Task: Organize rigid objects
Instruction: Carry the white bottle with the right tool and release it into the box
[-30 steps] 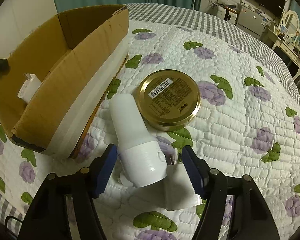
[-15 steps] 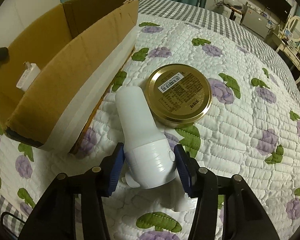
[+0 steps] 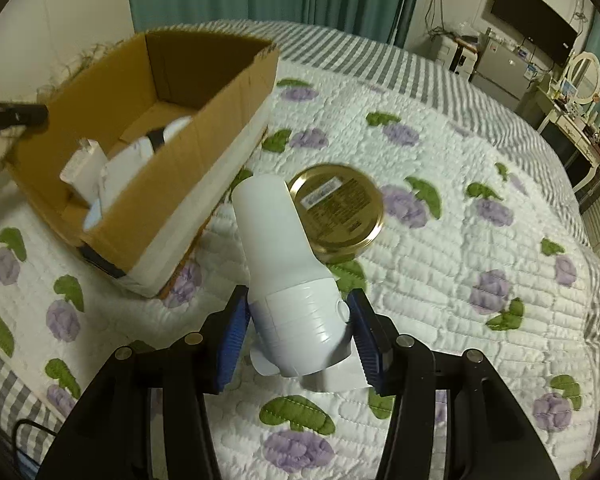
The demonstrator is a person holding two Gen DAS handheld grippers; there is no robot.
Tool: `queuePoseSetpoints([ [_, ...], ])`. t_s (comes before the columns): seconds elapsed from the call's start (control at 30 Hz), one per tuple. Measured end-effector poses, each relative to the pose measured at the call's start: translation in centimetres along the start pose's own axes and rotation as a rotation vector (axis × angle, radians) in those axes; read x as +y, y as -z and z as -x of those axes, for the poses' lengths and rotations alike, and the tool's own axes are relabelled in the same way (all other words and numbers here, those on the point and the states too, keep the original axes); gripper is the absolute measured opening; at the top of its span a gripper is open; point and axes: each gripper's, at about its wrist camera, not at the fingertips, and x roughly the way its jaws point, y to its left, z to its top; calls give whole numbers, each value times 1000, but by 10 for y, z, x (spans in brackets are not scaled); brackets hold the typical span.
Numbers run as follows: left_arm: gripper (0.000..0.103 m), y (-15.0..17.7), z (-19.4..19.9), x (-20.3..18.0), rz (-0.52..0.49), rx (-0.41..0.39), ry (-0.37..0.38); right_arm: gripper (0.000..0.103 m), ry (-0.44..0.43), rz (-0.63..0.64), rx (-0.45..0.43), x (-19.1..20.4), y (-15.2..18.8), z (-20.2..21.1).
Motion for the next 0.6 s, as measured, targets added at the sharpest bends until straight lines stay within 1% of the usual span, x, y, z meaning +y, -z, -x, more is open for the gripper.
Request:
queuePoseSetpoints([
  [0.17,8,-1,0,-1,1,0,2,50,11,-10,-64,-9,-16,31],
  [0.3,8,0,0,0,1,0,1,50,15,20,-134,-7,-37,62],
  [0.47,8,0,0,0,1,0,1,50,-6,61,-213,10,-73,87],
  [0.6,8,0,-1,0,2,0,4,50,-43,90,-246,31,-98,90],
])
